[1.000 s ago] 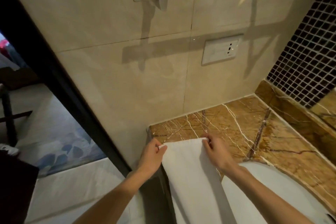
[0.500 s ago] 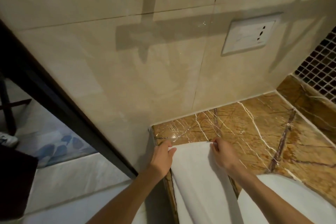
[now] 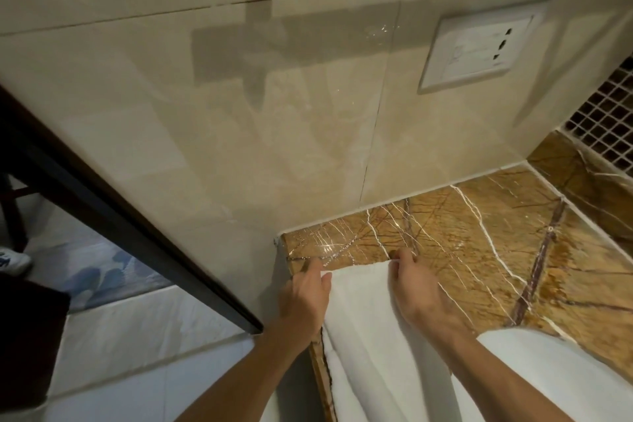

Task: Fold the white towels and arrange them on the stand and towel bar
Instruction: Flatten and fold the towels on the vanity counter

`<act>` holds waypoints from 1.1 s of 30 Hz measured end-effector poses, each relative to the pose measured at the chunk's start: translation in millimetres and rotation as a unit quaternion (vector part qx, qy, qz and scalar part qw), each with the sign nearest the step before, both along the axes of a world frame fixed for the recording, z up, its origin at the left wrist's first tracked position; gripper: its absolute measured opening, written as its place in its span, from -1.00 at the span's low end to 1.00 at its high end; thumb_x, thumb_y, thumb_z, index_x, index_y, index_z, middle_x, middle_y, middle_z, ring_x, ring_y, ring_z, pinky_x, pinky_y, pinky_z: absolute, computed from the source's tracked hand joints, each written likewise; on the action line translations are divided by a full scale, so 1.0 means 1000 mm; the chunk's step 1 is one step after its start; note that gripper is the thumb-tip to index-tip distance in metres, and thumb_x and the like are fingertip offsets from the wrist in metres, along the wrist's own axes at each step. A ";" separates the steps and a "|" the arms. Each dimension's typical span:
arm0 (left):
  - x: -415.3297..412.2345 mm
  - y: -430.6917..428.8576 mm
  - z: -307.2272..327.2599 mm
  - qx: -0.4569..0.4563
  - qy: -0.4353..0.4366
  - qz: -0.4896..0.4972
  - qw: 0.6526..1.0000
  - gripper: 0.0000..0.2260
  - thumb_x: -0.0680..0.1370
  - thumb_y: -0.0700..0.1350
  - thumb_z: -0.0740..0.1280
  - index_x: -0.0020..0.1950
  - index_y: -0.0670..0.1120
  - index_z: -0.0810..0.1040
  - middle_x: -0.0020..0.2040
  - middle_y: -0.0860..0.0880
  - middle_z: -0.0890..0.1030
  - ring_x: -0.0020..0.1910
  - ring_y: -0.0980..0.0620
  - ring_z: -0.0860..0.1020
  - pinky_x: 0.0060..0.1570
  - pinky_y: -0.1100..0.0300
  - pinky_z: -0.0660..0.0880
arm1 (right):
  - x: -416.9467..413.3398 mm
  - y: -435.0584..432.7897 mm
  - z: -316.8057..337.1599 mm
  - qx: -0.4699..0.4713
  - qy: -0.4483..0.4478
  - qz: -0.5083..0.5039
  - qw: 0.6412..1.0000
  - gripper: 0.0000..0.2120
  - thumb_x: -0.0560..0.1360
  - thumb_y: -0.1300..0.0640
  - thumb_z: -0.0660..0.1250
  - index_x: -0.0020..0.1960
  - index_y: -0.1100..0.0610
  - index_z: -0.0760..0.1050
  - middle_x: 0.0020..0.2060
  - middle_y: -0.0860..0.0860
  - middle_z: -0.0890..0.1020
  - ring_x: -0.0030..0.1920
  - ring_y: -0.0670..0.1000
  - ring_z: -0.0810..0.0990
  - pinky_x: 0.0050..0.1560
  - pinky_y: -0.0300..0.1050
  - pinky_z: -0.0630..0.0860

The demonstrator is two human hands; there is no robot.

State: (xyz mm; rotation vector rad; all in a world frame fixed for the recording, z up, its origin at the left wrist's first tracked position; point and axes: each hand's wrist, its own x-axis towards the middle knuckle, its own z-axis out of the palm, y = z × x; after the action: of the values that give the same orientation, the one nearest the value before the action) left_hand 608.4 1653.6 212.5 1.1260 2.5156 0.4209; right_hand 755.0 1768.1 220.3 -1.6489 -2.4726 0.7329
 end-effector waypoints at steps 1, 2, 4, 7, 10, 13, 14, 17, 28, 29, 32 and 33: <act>0.001 -0.002 -0.001 0.001 0.023 -0.007 1.000 -0.74 0.64 0.09 0.09 0.23 -0.01 0.35 -0.09 -0.02 0.61 -0.09 -0.03 0.60 -0.19 0.19 0.45 | -0.001 -0.003 0.001 0.006 0.006 -0.010 1.000 -0.83 0.63 0.12 0.02 0.13 0.12 0.35 -0.05 0.13 0.50 -0.24 0.14 0.43 -0.21 -0.06 0.32; 0.002 -0.004 -0.001 0.004 0.053 -0.014 0.998 -0.73 0.64 0.10 0.08 0.24 0.00 0.36 -0.12 0.01 0.61 -0.12 0.00 0.61 -0.22 0.24 0.43 | -0.001 -0.006 0.003 0.015 0.016 -0.017 1.000 -0.85 0.63 0.12 0.03 0.12 0.11 0.33 -0.06 0.11 0.47 -0.25 0.13 0.42 -0.23 -0.06 0.32; 0.003 -0.011 0.003 0.039 0.111 -0.028 0.993 -0.74 0.62 0.09 0.17 0.19 -0.02 0.46 -0.24 0.04 0.60 -0.26 0.06 0.61 -0.31 0.33 0.37 | 0.000 -0.012 0.007 0.038 0.031 -0.019 0.999 -0.88 0.62 0.13 0.05 0.12 0.10 0.31 -0.07 0.04 0.38 -0.28 0.09 0.43 -0.27 -0.06 0.33; 0.003 -0.020 0.006 0.192 0.158 -0.052 0.967 -0.83 0.40 -0.11 0.52 -0.11 -0.14 0.62 -0.40 0.00 0.55 -0.53 0.06 0.50 -0.50 0.38 0.32 | 0.004 -0.020 0.011 0.083 0.030 0.003 0.996 -0.89 0.60 0.12 0.11 0.08 0.11 0.35 -0.04 0.03 0.38 -0.27 0.05 0.44 -0.30 -0.03 0.43; 0.007 -0.027 0.005 0.268 0.177 -0.082 0.943 -0.82 0.41 -0.21 0.49 -0.03 -0.22 0.63 -0.22 -0.08 0.59 -0.34 0.01 0.54 -0.33 0.28 0.45 | 0.011 -0.029 0.011 0.153 0.017 0.062 0.986 -0.85 0.54 0.14 0.17 -0.01 0.14 0.49 -0.02 0.08 0.51 -0.11 0.06 0.48 -0.05 0.01 0.49; 0.025 -0.040 -0.003 0.229 0.166 -0.188 0.941 -0.65 0.53 -0.06 0.32 0.25 -0.23 0.55 0.21 -0.19 0.58 0.20 -0.14 0.54 0.19 0.02 0.47 | 0.023 -0.046 0.009 0.187 0.009 0.143 0.972 -0.71 0.53 0.12 0.16 0.15 0.15 0.55 0.22 0.13 0.56 0.24 0.19 0.51 0.29 0.15 0.41; 0.031 -0.044 -0.006 0.190 0.160 -0.222 0.943 -0.57 0.58 0.02 0.23 0.34 -0.22 0.48 0.35 -0.19 0.48 0.35 -0.15 0.43 0.33 -0.07 0.37 | 0.027 -0.052 0.007 0.189 -0.015 0.175 0.966 -0.63 0.55 0.08 0.12 0.26 0.16 0.52 0.32 0.14 0.51 0.36 0.20 0.43 0.40 0.18 0.31; 0.038 -0.051 -0.009 0.093 0.155 -0.258 0.949 -0.48 0.61 0.11 0.07 0.45 -0.19 0.32 0.47 -0.15 0.28 0.47 -0.13 0.23 0.38 -0.17 0.27 | 0.034 -0.061 0.001 0.154 -0.100 0.249 0.951 -0.46 0.60 -0.04 -0.09 0.50 0.16 0.23 0.51 0.13 0.19 0.53 0.14 0.08 0.52 0.15 -0.13; 0.046 -0.048 0.010 -0.073 0.133 -0.281 0.948 -0.46 0.63 0.16 -0.19 0.55 -0.01 -0.19 0.56 -0.04 -0.25 0.51 -0.04 -0.32 0.47 -0.06 -0.32 | 0.053 -0.080 0.011 0.099 -0.121 0.234 0.959 -0.47 0.64 -0.06 -0.12 0.56 0.09 0.00 0.56 0.16 -0.10 0.55 0.15 -0.19 0.48 0.04 -0.33; 0.051 -0.051 0.015 -0.066 0.126 -0.281 0.949 -0.47 0.63 0.17 -0.18 0.56 0.01 -0.16 0.57 -0.04 -0.22 0.52 -0.03 -0.30 0.48 -0.08 -0.30 | 0.060 -0.084 0.015 0.096 -0.107 0.231 0.962 -0.49 0.63 -0.05 -0.10 0.53 0.09 0.09 0.56 0.17 -0.04 0.56 0.16 -0.14 0.51 0.05 -0.24; 0.067 -0.068 0.025 -0.044 0.084 -0.281 0.955 -0.50 0.63 0.16 -0.13 0.56 0.03 0.01 0.58 -0.03 -0.08 0.54 -0.02 -0.17 0.49 -0.07 -0.22 | 0.086 -0.101 0.026 0.107 -0.038 0.212 0.970 -0.70 0.59 -0.01 0.03 0.17 0.13 0.38 0.32 0.18 0.34 0.35 0.22 0.31 0.32 0.00 0.27; 0.072 -0.075 0.028 -0.028 0.076 -0.278 0.957 -0.52 0.64 0.14 -0.09 0.54 0.04 0.08 0.57 -0.03 0.00 0.54 -0.02 -0.09 0.50 -0.03 -0.18 | 0.096 -0.108 0.030 0.117 -0.014 0.205 0.972 -0.76 0.57 0.00 0.06 0.04 0.13 0.39 0.15 0.12 0.39 0.17 0.17 0.40 0.15 -0.02 0.35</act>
State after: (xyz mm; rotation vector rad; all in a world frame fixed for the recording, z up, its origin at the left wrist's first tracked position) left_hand 680.7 1578.7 240.3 1.8164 2.1714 0.1109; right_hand 850.7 1660.4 250.1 -1.0892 -2.8261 0.4235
